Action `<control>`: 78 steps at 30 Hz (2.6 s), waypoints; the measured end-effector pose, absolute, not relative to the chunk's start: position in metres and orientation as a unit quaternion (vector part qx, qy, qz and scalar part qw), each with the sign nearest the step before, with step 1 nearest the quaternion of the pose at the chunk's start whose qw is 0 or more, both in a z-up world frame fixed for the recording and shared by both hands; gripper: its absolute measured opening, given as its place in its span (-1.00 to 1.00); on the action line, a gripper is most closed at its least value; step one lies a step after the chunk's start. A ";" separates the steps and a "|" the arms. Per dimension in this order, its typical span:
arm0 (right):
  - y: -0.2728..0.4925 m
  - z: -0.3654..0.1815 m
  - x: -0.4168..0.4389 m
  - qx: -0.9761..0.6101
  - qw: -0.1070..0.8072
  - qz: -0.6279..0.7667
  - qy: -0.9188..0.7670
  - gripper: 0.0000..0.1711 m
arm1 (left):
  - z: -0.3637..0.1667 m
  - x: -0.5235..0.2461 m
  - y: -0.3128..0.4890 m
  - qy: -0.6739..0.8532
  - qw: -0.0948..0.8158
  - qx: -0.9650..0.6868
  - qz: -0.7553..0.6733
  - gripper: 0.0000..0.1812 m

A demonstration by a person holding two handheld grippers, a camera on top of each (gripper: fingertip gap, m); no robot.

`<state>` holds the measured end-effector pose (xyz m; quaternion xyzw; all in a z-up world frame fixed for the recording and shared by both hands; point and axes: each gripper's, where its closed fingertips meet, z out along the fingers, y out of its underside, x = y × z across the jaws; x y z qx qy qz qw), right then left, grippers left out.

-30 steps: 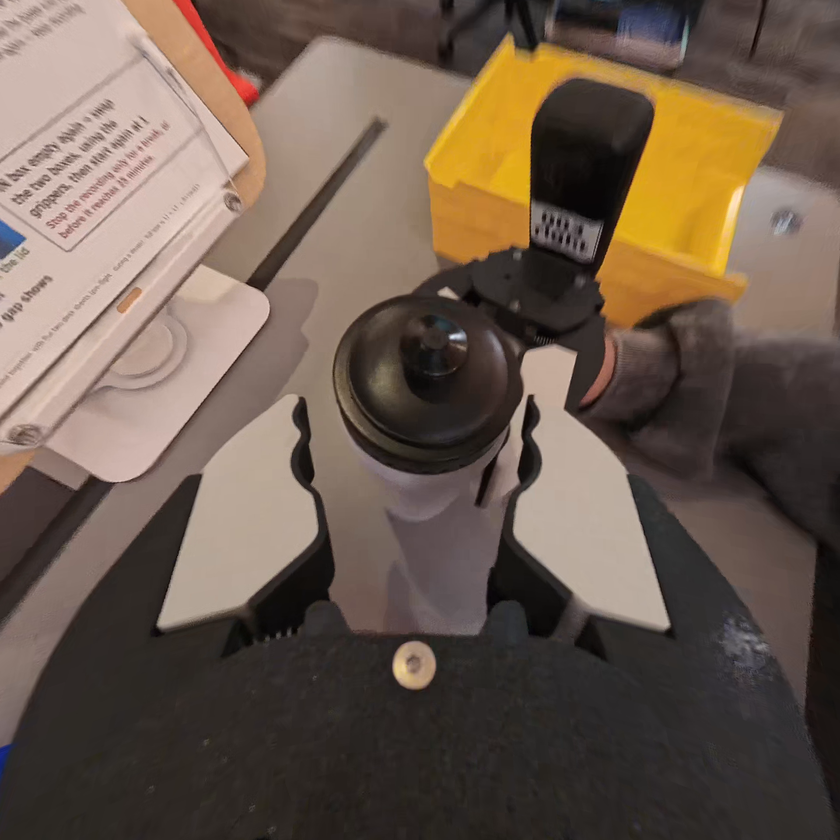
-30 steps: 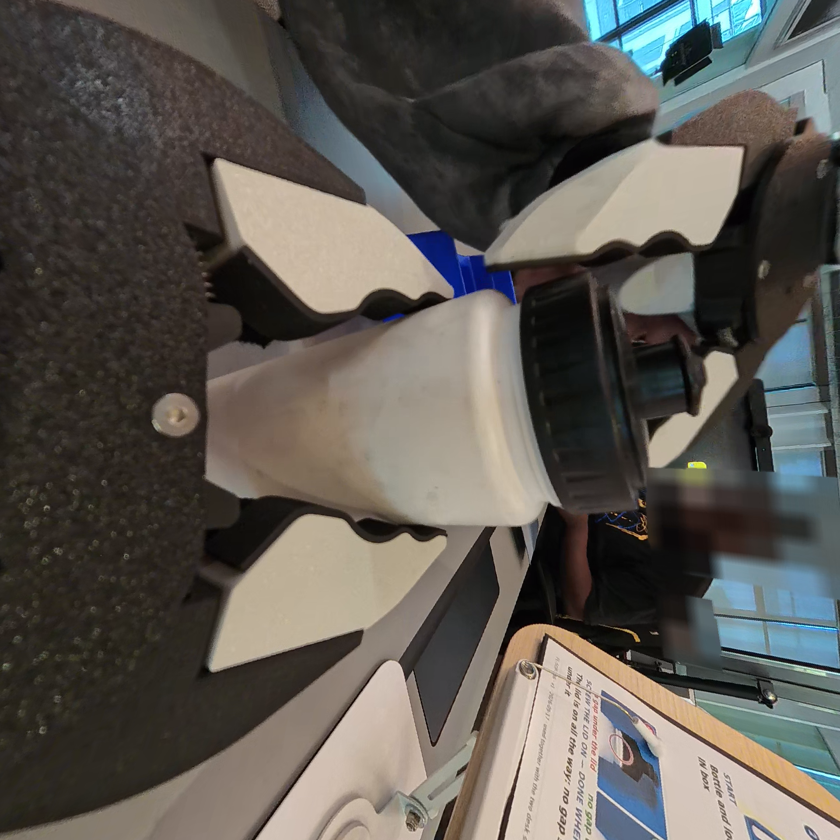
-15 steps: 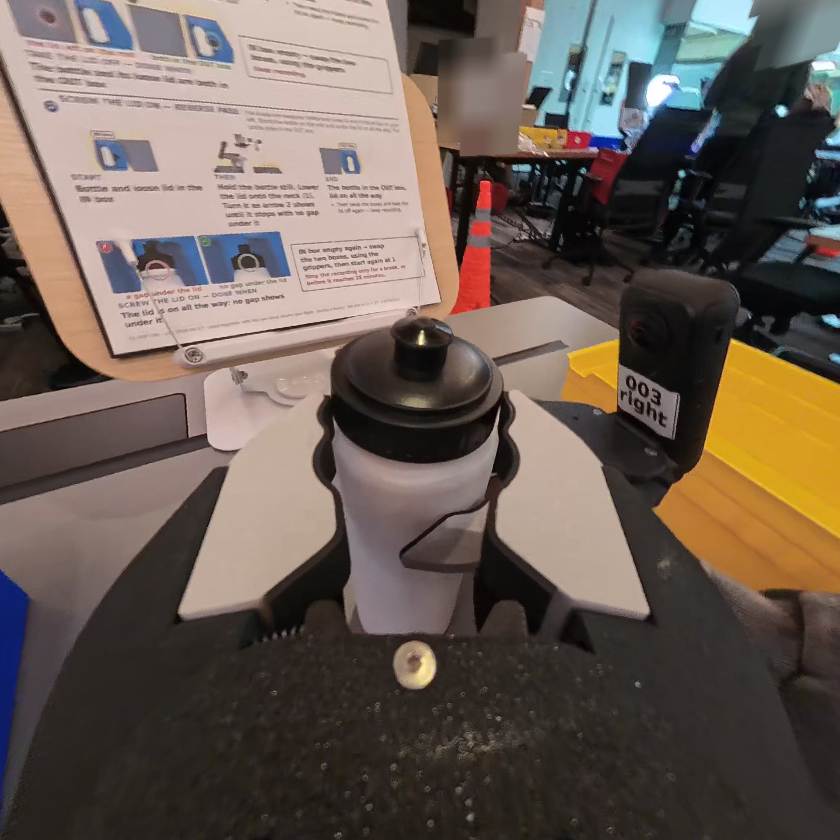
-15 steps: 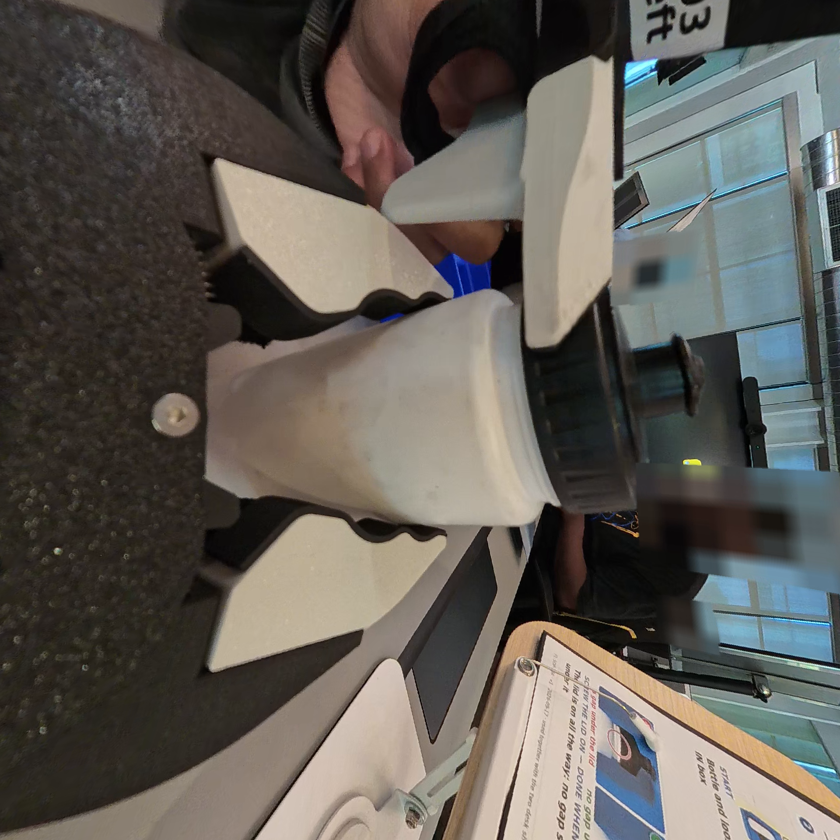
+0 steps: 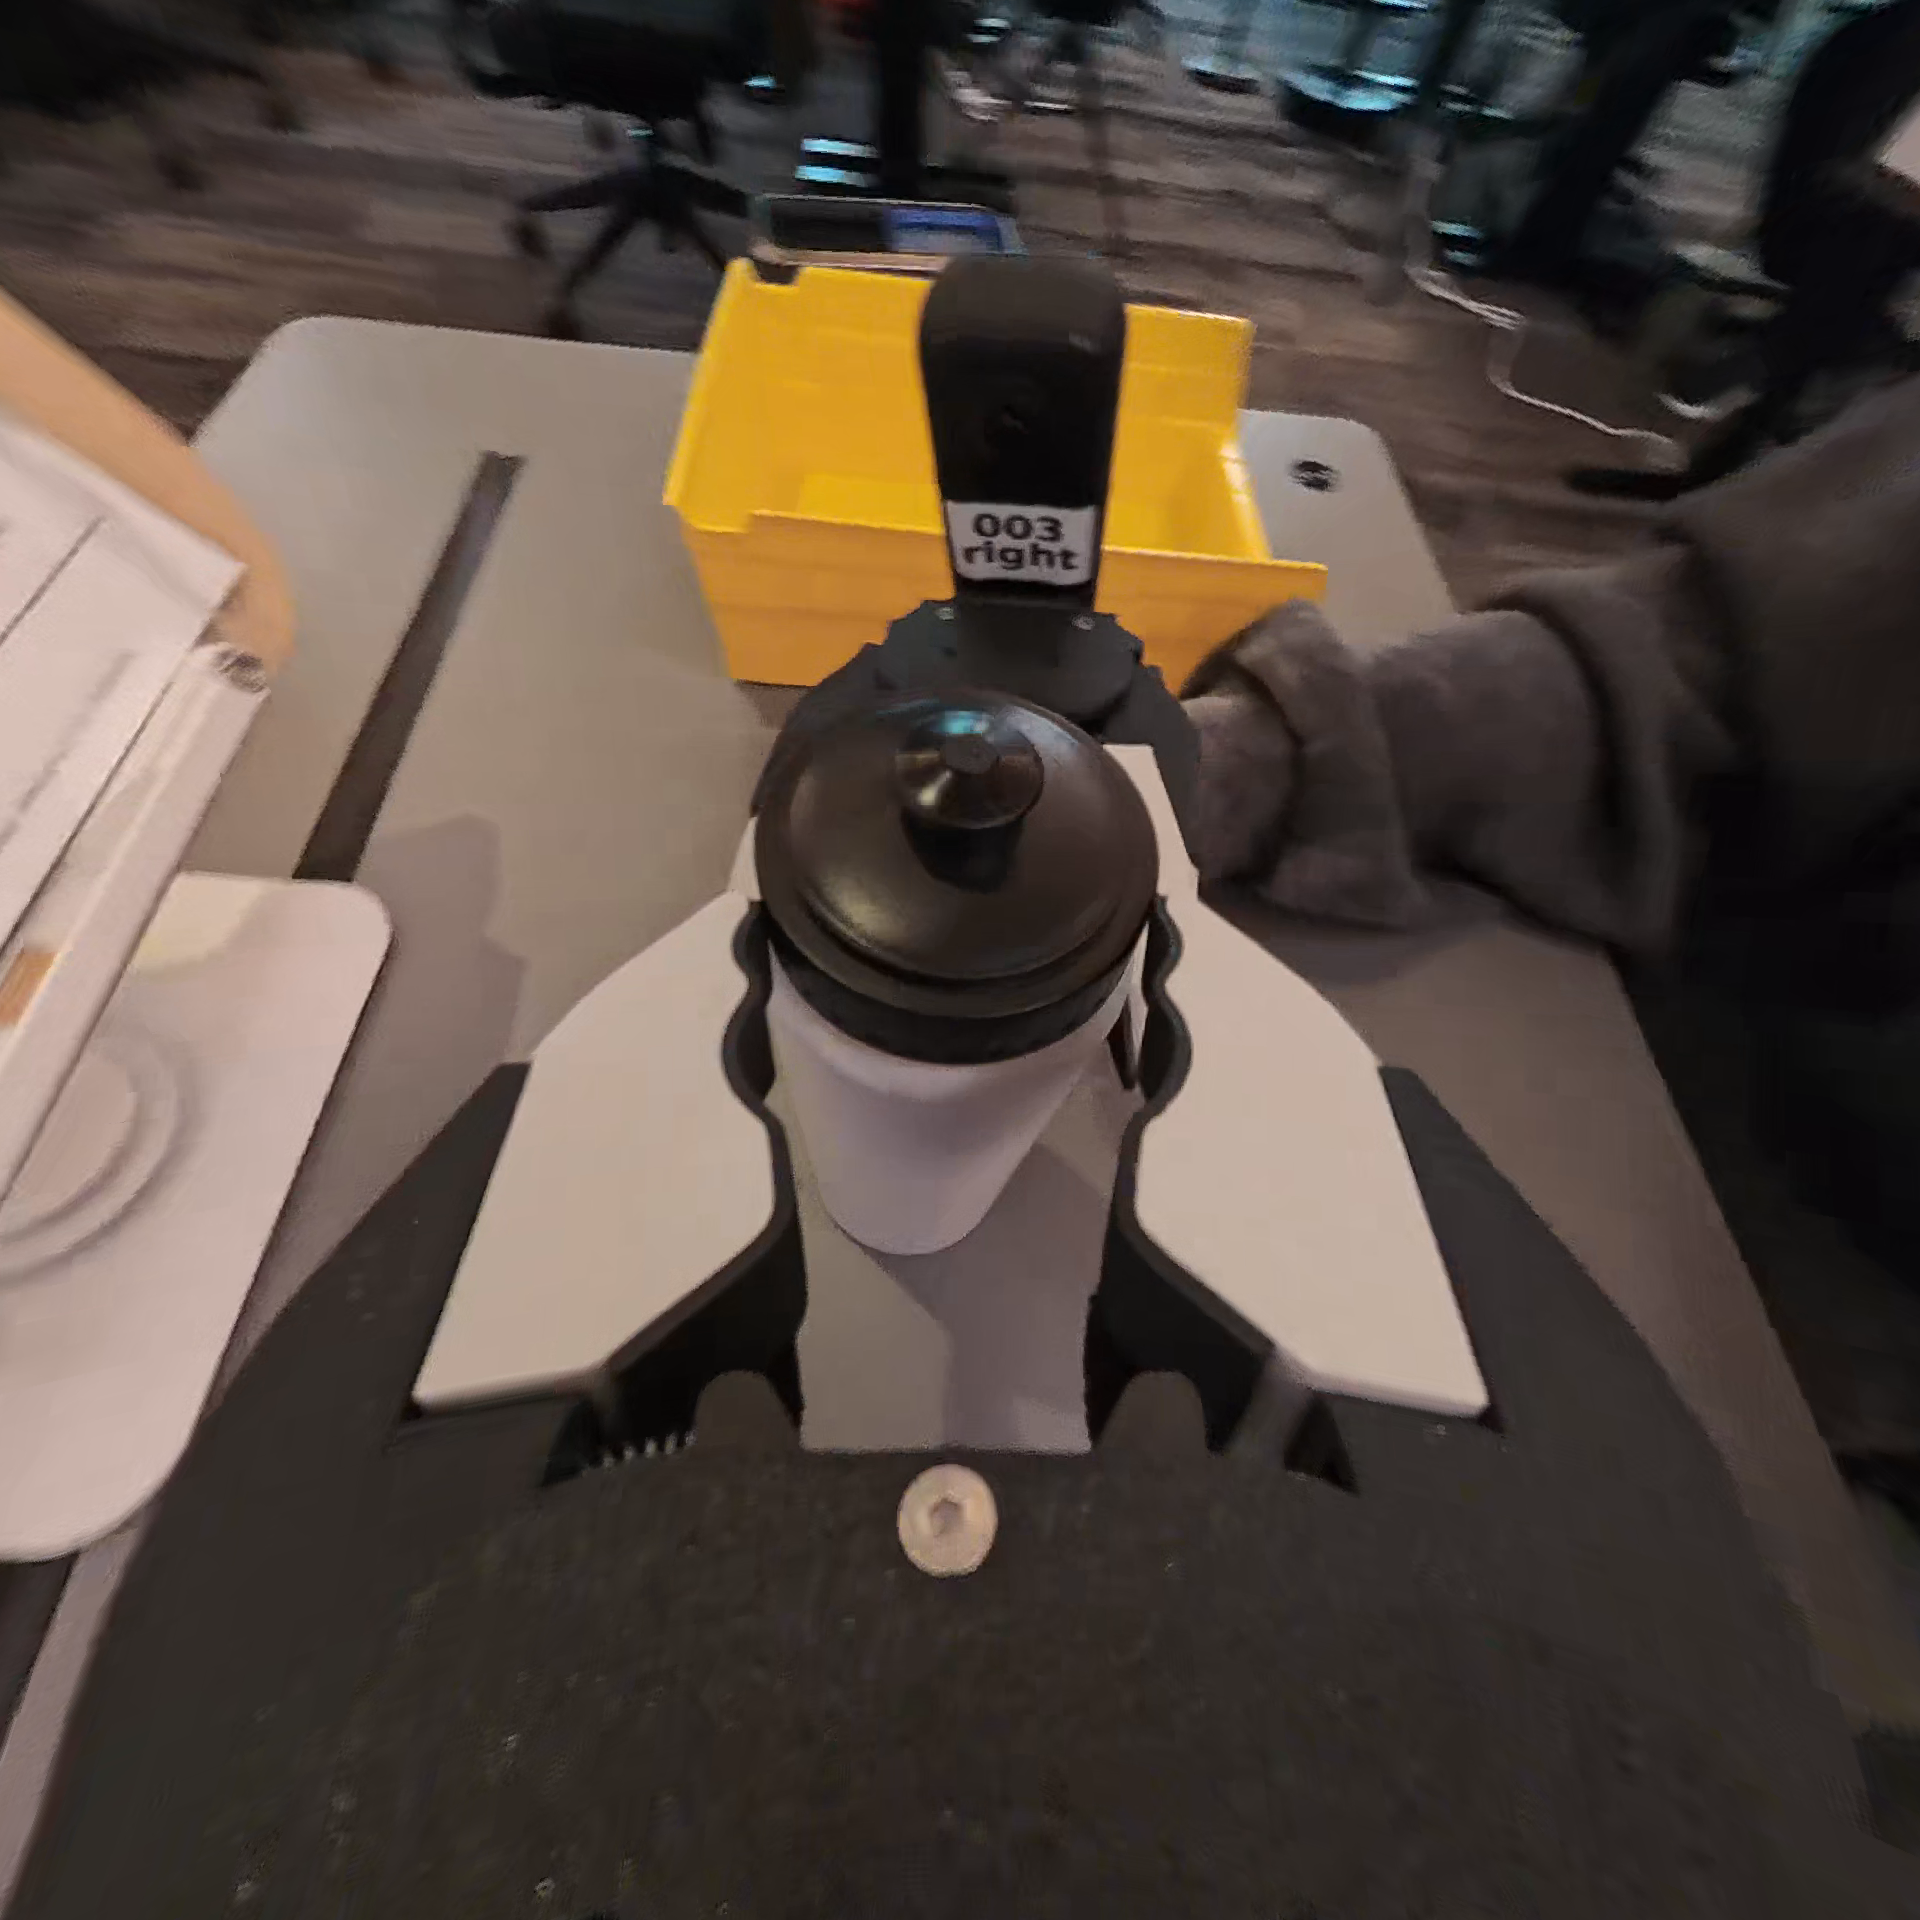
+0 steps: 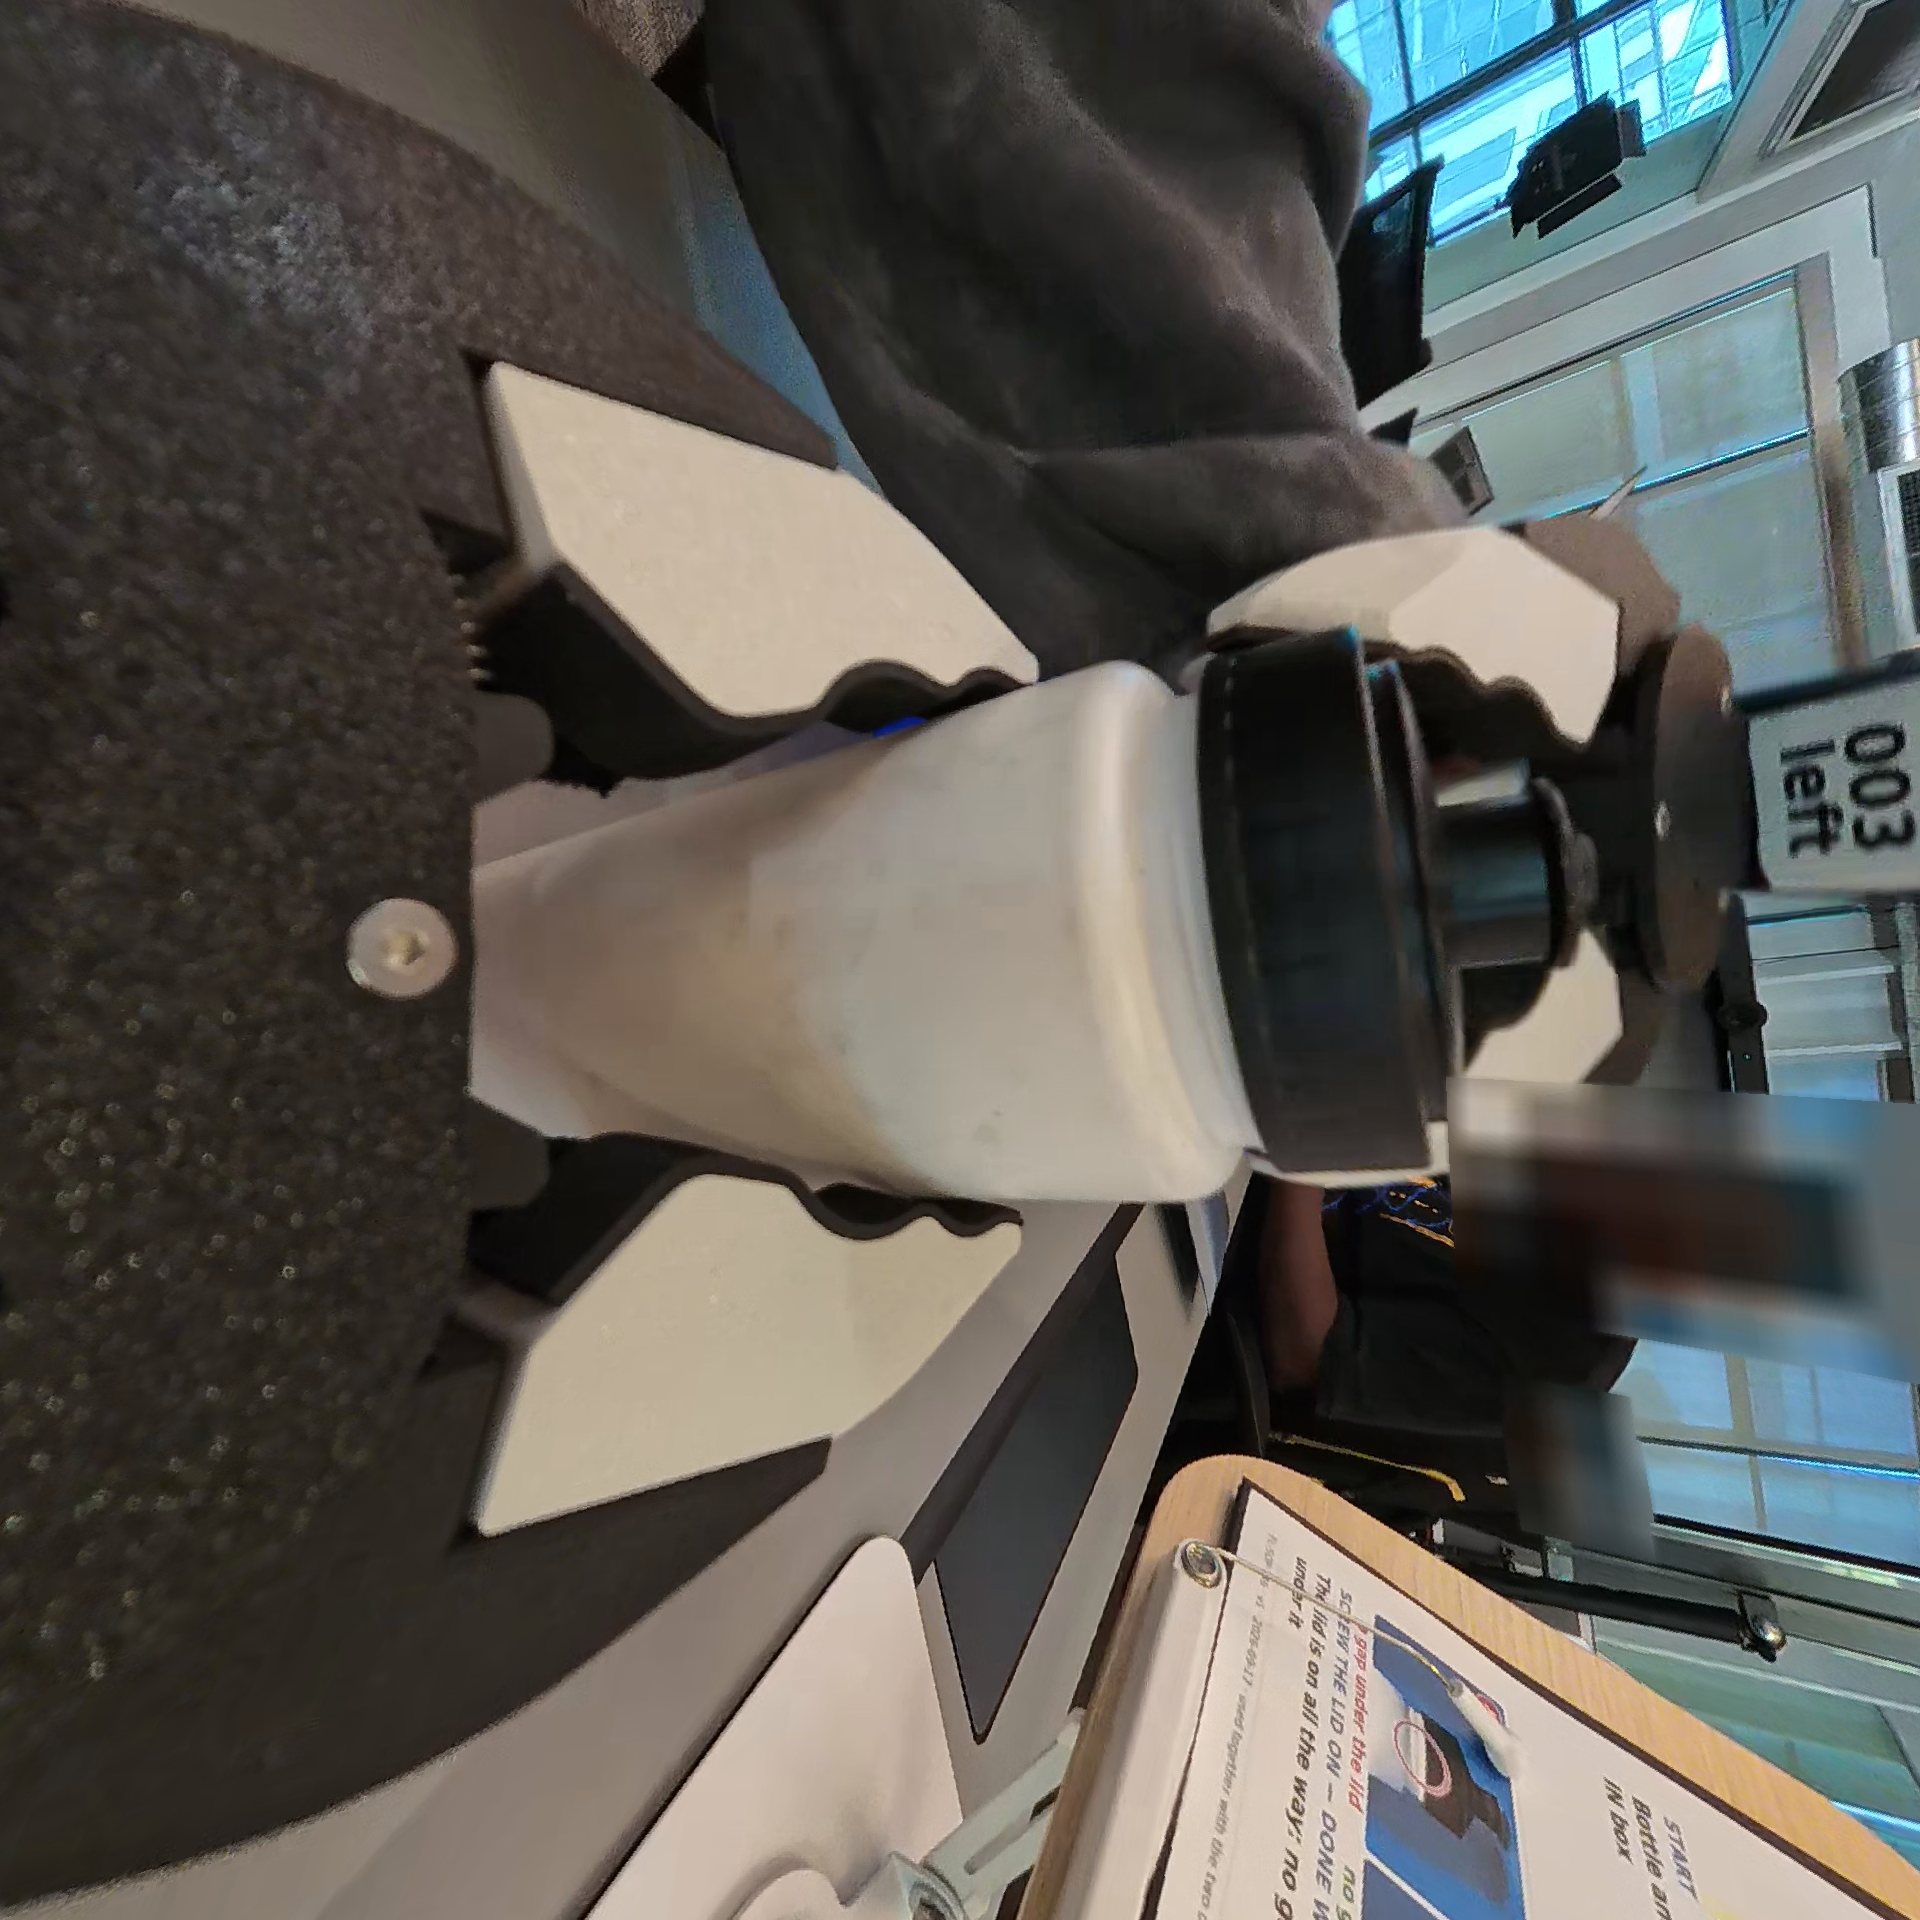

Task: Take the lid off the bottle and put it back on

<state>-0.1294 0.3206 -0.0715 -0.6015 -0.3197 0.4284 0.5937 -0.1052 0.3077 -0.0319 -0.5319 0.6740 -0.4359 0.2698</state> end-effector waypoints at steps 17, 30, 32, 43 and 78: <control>0.322 -0.071 -0.130 -0.599 0.600 0.428 -0.313 0.02 | -0.013 -0.113 0.315 0.397 0.492 -0.660 -0.405 0.18; 0.320 -0.072 -0.127 -0.607 0.605 0.411 -0.311 0.02 | -0.028 -0.092 0.314 0.412 0.507 -0.701 -0.285 -0.19; 0.319 -0.072 -0.129 -0.605 0.605 0.411 -0.316 0.02 | -0.029 -0.094 0.311 0.463 0.476 -0.685 -0.299 -0.19; 0.318 -0.071 -0.135 -0.596 0.597 0.431 -0.321 0.02 | -0.034 -0.104 0.302 0.731 0.265 -0.489 -0.395 -0.19; 0.321 -0.072 -0.136 -0.605 0.608 0.407 -0.314 0.02 | -0.031 -0.099 0.320 0.256 0.547 -0.750 -0.269 -0.16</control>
